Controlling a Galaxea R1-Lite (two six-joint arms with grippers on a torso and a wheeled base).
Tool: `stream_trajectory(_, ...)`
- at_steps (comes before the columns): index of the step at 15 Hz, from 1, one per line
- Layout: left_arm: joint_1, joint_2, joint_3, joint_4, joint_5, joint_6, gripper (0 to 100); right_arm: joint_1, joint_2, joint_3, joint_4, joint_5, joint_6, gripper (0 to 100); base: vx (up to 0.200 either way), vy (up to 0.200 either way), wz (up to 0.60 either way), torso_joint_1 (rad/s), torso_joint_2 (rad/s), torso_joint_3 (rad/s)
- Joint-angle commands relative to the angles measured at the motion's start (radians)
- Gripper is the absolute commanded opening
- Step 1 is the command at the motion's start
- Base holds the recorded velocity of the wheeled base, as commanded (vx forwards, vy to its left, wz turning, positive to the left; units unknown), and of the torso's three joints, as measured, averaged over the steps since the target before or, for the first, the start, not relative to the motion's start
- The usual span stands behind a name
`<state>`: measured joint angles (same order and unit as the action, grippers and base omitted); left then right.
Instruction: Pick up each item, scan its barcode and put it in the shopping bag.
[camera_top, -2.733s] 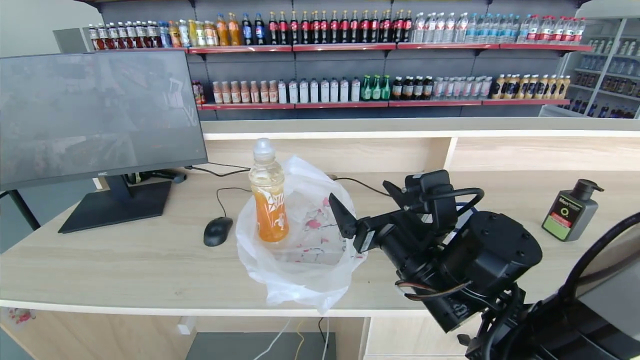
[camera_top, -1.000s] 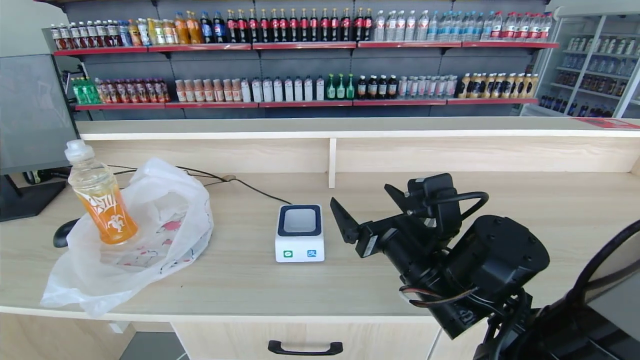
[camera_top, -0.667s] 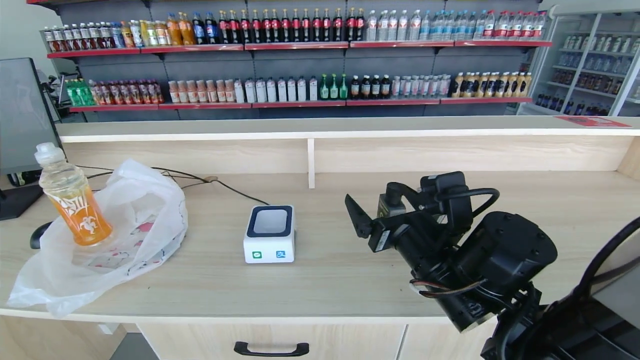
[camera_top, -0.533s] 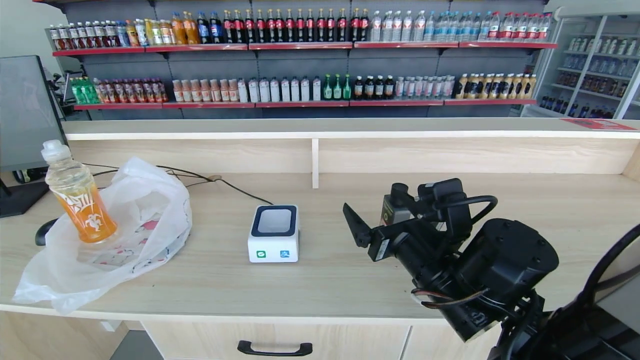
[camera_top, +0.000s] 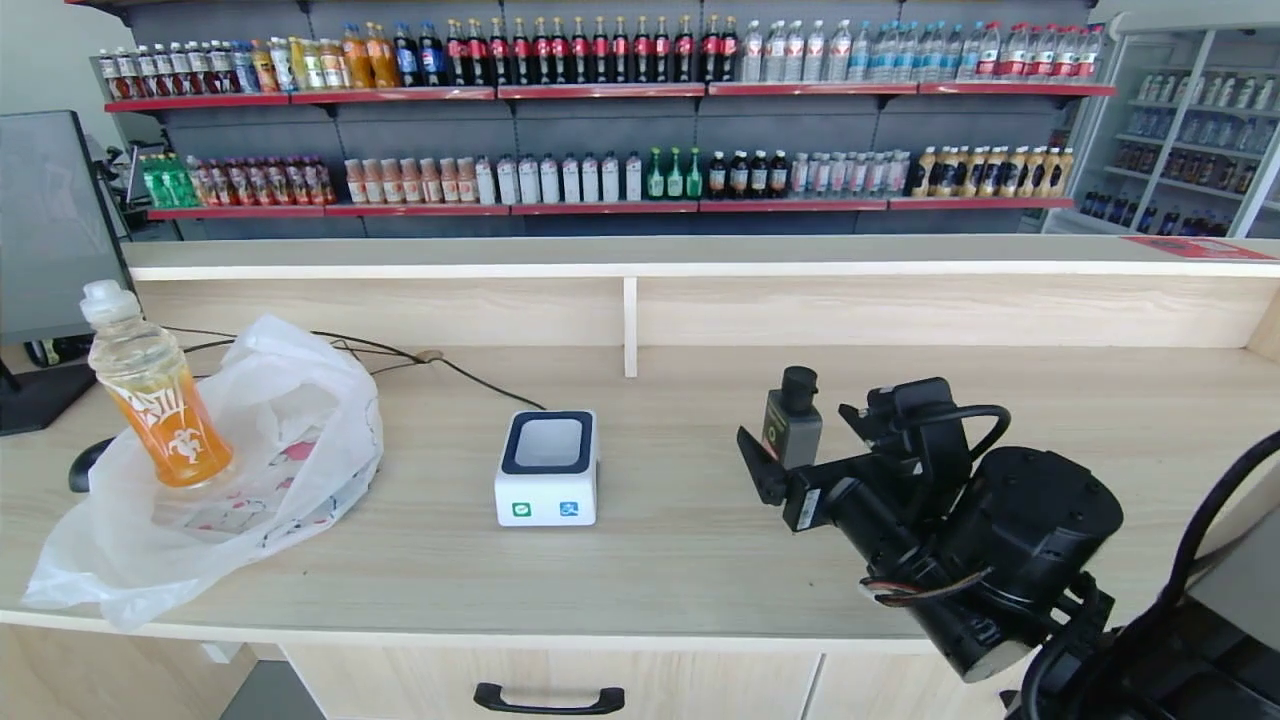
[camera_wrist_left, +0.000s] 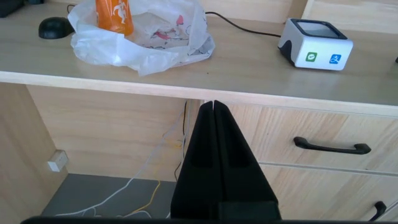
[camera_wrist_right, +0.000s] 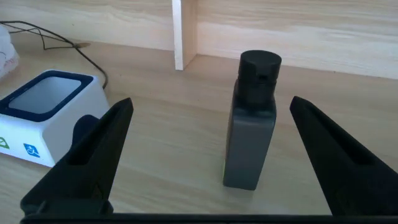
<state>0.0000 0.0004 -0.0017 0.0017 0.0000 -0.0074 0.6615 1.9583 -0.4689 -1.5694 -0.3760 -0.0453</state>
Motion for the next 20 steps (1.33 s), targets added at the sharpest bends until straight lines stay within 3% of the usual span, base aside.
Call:
stream_trajectory(1, 0.000, 0.000, 0.000, 0.000, 0.000, 0.000, 0, -0.008, 0.025, 0.010, -0.001, 0.000, -0.001, 100, 0.000, 0.000, 0.00, 0.000, 0.00, 0.000)
stream_trajectory(20, 0.000, 0.000, 0.002, 0.000, 0.000, 0.000, 0, -0.102, 0.146, -0.048, -0.001, 0.002, -0.002, 100, 0.000, 0.000, 0.00, 0.000, 0.00, 0.000)
